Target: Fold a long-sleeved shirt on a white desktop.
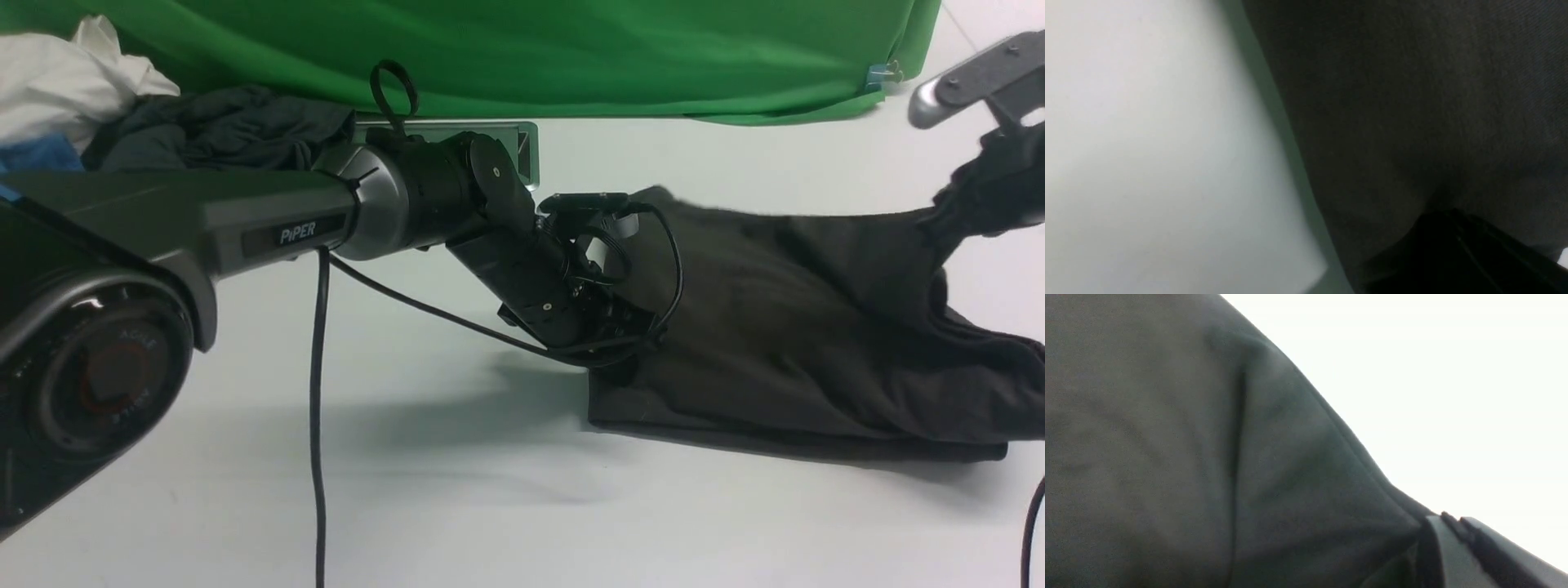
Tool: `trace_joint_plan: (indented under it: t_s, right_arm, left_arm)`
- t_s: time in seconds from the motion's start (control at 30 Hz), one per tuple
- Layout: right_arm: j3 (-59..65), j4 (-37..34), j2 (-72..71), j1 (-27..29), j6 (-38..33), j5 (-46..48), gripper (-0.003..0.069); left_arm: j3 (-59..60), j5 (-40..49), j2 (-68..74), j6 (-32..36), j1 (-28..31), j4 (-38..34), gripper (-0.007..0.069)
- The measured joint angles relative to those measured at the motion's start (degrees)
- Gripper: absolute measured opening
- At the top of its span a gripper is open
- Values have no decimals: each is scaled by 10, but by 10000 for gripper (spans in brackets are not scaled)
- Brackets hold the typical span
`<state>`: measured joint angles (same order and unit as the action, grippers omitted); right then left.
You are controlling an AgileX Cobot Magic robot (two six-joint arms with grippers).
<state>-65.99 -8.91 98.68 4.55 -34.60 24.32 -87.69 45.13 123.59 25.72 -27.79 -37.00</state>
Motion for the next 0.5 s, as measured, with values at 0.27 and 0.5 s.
trace_joint_plan:
  t_s: [0.27, 0.5]
  right_arm:
    - [-31, 19, 8, 22, 18, -29, 131]
    - [-117, 4, -29, 23, 129, 46, 298]
  left_arm:
    - [0, 2, 0, 0, 0, 2, 18]
    - [0, 21, 0, 0, 0, 9, 18]
